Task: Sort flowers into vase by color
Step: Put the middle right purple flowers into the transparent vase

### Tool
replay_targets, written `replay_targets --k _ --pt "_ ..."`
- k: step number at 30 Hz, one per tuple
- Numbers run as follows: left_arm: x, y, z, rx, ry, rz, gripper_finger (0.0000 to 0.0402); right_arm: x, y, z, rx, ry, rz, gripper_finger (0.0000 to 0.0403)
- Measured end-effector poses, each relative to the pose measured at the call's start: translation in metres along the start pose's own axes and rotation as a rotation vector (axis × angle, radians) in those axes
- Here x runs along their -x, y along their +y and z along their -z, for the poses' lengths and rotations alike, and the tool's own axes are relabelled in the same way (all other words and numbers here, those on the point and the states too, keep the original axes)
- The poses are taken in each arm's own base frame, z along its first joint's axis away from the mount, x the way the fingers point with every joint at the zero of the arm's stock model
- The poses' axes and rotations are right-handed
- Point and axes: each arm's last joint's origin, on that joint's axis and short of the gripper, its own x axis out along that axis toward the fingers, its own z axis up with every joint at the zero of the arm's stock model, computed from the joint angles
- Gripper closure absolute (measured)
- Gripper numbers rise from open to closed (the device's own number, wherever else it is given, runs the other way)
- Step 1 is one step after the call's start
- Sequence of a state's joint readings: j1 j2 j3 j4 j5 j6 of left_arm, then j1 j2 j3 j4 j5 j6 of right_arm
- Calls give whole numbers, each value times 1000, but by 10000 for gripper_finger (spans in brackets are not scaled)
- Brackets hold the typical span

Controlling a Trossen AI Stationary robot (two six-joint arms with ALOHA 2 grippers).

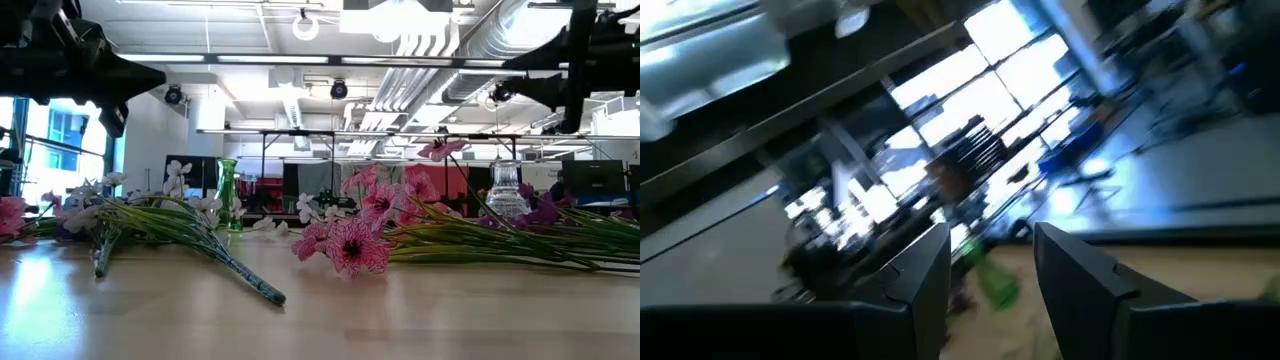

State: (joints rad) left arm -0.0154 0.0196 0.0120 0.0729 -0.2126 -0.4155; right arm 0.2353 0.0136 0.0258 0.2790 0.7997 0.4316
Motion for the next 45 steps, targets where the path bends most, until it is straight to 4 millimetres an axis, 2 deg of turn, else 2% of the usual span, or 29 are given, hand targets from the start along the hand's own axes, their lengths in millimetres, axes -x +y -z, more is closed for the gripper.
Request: replay_targets --k 5,10,15,22,26,30,34,37,40,45 --pt "0 0 0 -9 -1 0 401 -2 12 -2 -88 228 -150 261" --pt "0 0 0 -8 1 2 401 -11 33 -7 -37 514 -79 261" --pt "0 0 0 0 -3 -8 401 -29 58 -6 139 803 149 261" --pt "0 0 0 2 -5 -8 401 -45 75 15 326 1277 585 248" --pt "0 0 -1 20 -13 -6 401 -47 74 36 316 1469 719 197" --pt "0 0 -1 36 -11 -7 401 -36 58 60 246 1610 865 143" --pt "0 0 -1 38 -11 -7 401 -25 39 79 196 1620 983 130" --pt "0 0 -1 38 -11 -7 401 -22 30 89 161 1599 987 143" --pt "0 0 -1 37 -11 -7 401 -21 25 97 129 1582 957 175" --pt "0 0 -1 38 -10 -6 401 -19 21 101 71 1548 973 269"
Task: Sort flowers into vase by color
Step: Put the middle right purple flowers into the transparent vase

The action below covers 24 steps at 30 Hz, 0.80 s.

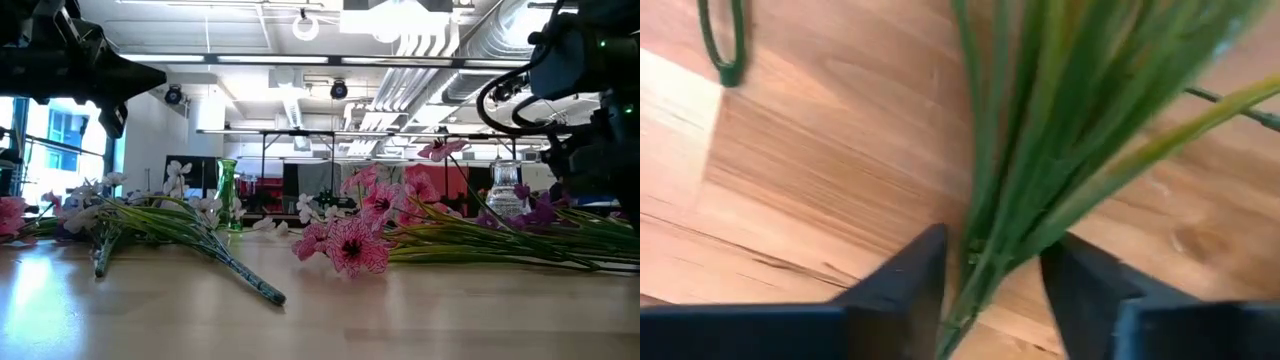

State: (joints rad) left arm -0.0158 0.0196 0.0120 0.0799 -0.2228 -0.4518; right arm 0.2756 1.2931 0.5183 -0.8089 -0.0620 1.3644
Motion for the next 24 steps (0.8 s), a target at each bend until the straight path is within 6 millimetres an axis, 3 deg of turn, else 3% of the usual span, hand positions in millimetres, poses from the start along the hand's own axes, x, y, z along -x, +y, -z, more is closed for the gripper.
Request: replay_targets --k 4,6,9,12,17,20,24 --pt "0 0 0 0 1 2 401 0 1 0 20 -16 -6 369" --pt "0 0 0 0 1 2 401 3 2 2 48 -36 -15 390" --pt "0 0 0 0 1 2 402 13 5 5 62 -165 -46 384" --pt "0 0 0 0 0 3 401 36 9 8 78 -364 -153 396" --pt "0 -1 -2 4 -16 11 402 74 5 10 110 -861 -295 395" --pt "0 -2 -4 3 -39 18 402 94 -1 6 129 -1122 -282 399" --pt "0 -2 -5 4 -58 19 401 115 -16 -2 58 -1401 -138 398"
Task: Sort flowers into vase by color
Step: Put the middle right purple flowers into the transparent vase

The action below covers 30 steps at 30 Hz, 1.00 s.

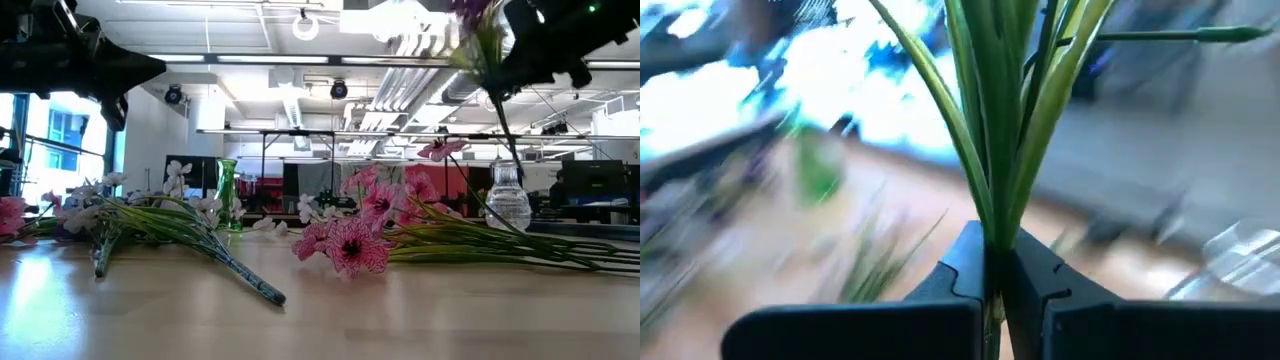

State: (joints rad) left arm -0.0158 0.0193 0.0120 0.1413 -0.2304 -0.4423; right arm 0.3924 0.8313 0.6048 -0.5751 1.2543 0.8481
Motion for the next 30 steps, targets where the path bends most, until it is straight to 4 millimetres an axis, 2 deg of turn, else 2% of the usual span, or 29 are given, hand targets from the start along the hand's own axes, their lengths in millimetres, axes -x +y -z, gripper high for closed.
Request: replay_targets --k 6,11,15,19,24,27,30 --pt "0 1 -1 -1 -24 -50 401 -6 -31 -25 4 -214 311 399" --pt "0 3 -2 -12 -53 -113 401 -16 -50 -34 41 -214 491 400" --pt "0 4 -2 -30 -70 -149 401 -25 -60 -37 -23 -225 586 400" --pt "0 4 -4 -41 -83 -147 401 -38 -55 -42 -92 -190 544 400" --pt "0 3 -5 -69 -93 -144 401 -61 -42 -60 100 -145 469 400" --pt "0 3 -5 -70 -92 -145 402 -71 -48 -69 205 -140 462 400" --pt "0 4 -4 -72 -81 -146 401 -79 -61 -74 198 -142 444 400"
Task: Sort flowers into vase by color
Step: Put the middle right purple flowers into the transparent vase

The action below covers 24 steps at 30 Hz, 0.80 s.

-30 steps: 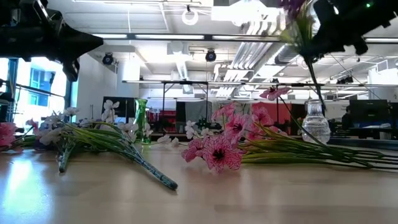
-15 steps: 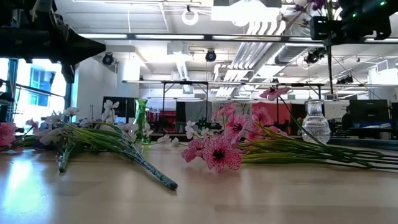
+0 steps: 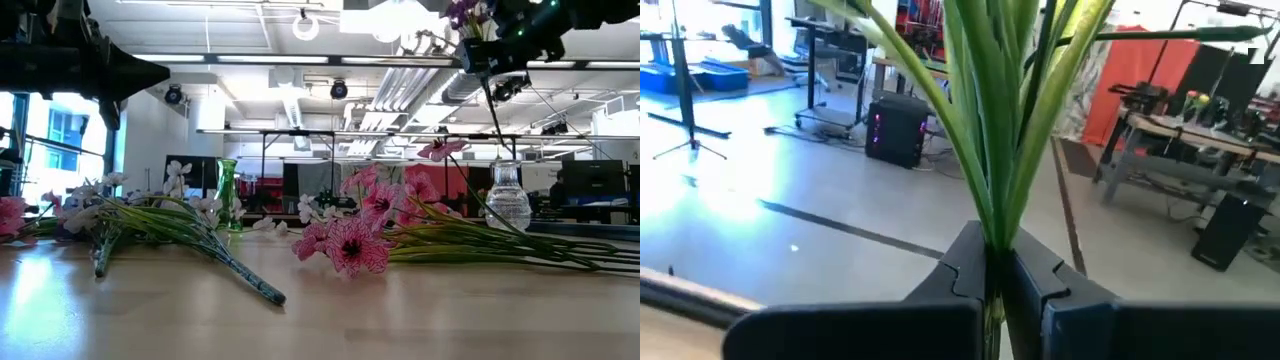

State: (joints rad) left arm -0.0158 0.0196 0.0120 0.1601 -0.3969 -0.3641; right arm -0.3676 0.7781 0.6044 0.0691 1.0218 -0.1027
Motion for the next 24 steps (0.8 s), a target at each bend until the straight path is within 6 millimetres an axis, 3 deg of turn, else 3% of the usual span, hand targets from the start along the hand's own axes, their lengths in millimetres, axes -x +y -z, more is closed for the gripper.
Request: replay_targets --k 5,17,24 --pt "0 1 3 11 30 -9 401 -14 -6 12 -19 13 -24 400" --pt "0 2 4 32 44 -14 402 -21 -7 45 -38 57 17 383" --pt "0 2 4 34 45 -13 402 -20 -8 43 17 122 -8 314"
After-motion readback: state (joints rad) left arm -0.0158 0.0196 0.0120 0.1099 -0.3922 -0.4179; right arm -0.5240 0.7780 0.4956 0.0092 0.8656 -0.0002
